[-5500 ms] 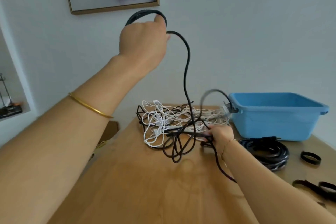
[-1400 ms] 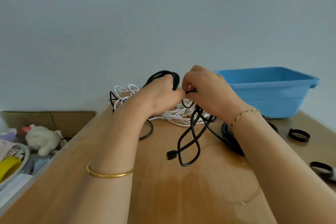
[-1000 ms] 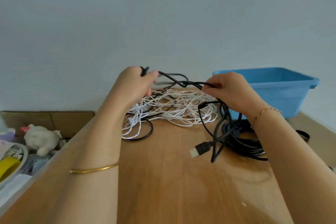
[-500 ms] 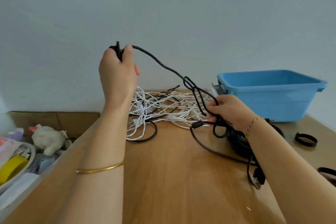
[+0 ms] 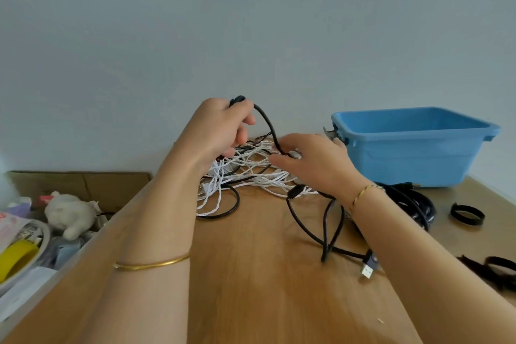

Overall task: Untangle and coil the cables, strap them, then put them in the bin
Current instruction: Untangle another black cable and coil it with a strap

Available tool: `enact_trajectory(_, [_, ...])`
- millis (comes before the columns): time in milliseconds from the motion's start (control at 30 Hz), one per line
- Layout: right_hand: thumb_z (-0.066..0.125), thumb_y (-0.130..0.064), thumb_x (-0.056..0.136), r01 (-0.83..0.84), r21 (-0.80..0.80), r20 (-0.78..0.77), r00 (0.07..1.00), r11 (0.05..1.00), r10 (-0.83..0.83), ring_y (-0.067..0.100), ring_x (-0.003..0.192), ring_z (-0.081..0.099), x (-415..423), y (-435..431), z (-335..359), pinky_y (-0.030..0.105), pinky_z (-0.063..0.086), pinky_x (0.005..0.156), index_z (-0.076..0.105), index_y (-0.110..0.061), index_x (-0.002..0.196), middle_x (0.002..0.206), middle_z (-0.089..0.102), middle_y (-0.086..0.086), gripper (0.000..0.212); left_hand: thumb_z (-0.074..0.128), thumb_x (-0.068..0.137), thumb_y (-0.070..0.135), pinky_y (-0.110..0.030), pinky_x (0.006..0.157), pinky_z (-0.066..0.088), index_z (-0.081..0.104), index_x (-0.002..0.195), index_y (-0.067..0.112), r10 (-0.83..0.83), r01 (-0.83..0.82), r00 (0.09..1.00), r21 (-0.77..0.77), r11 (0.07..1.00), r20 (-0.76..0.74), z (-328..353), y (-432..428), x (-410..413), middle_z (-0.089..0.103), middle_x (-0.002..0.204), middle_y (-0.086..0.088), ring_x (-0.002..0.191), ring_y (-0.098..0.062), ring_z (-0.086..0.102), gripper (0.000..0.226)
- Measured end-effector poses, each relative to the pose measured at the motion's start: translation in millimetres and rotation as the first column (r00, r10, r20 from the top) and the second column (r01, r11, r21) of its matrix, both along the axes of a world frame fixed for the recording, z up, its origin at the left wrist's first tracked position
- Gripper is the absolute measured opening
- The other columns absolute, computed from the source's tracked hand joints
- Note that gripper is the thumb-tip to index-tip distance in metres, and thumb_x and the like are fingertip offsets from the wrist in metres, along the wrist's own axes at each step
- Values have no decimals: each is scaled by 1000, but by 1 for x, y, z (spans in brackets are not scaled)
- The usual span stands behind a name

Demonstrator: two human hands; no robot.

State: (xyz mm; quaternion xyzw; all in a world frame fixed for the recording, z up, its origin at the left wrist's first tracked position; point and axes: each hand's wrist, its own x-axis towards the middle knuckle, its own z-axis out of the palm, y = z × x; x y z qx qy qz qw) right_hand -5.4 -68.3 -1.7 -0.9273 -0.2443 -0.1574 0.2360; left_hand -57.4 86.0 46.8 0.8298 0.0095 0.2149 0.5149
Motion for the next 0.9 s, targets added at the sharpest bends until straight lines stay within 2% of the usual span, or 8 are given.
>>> enact_trajectory(133, [52, -26, 93, -122, 265, 40, 993, 957, 115, 19, 81, 60, 2, 5, -2, 39, 47, 81, 65, -13, 91, 84, 68, 2, 18, 45, 99, 30, -15, 32, 24, 59, 80, 10, -83, 81, 996, -72, 994, -17, 3, 0, -4, 45, 42, 6, 33, -5, 29, 31])
enact_trajectory(233, [51, -13, 93, -144, 685, 52, 987, 714, 149, 18, 74, 63, 2, -1, 6, 28, 46, 74, 62, -13, 84, 70, 67, 7, 14, 44, 100, 33, -15, 32, 21, 57, 83, 7, -174, 172, 977, -32, 985, -121, 3, 7, -9, 42, 42, 5, 33, -5, 25, 34])
enact_trajectory(333, [47, -15, 95, -129, 784, 73, 991, 607, 116, 9, 59, 61, 5, -5, 7, 26, 47, 63, 58, -17, 82, 62, 66, 6, 17, 41, 99, 33, -13, 31, 17, 56, 83, 5, -418, 394, 879, -144, 908, -230, 3, 9, -14, 37, 41, 5, 31, -2, 22, 36])
enact_trajectory(467, [39, -30, 100, -93, 660, -2, 992, 746, 125, 5, 44, 57, 2, -2, 0, 18, 39, 54, 57, -11, 81, 53, 61, 4, 32, 42, 92, 34, -9, 27, 21, 56, 82, 8, -795, 643, 606, -571, 510, -27, 8, 9, -7, 39, 39, 8, 30, 1, 27, 31])
enact_trajectory(567, [38, -31, 101, -182, 580, -53, 964, 794, 259, 7, 40, 55, -3, -1, 1, 12, 37, 47, 59, -4, 82, 52, 57, 2, 39, 42, 96, 27, -15, 36, 34, 57, 99, -4, -908, 642, 316, -766, -10, 276, 9, 16, 3, 54, 51, -4, 40, -4, 31, 35])
enact_trajectory(633, [40, -27, 101, -246, 532, -131, 921, 810, 367, 10, 44, 59, -6, 2, 1, 12, 39, 48, 59, 0, 86, 54, 58, 2, 36, 43, 97, 28, -20, 42, 39, 52, 111, -9, -844, 603, 319, -780, -169, 430, 7, 19, 9, 56, 57, -9, 42, -11, 37, 40])
enact_trajectory(767, [50, -17, 96, -328, 400, -259, 855, 856, 449, 18, 55, 66, -11, 8, -2, 25, 51, 62, 57, -2, 90, 60, 62, 0, 18, 40, 100, 27, -17, 52, 45, 45, 116, -1, -547, 655, 650, -754, 51, 528, 4, 11, 10, 50, 61, 0, 45, -6, 43, 33])
enact_trajectory(900, [55, -15, 94, -406, 288, -373, 787, 867, 492, 15, 56, 67, -20, 6, 0, 32, 52, 78, 56, -5, 86, 61, 61, -2, 13, 39, 101, 19, -38, 80, 57, 45, 82, 11, -260, 631, 776, -702, 329, 575, 4, 15, 9, 48, 66, 1, 49, -5, 40, 22])
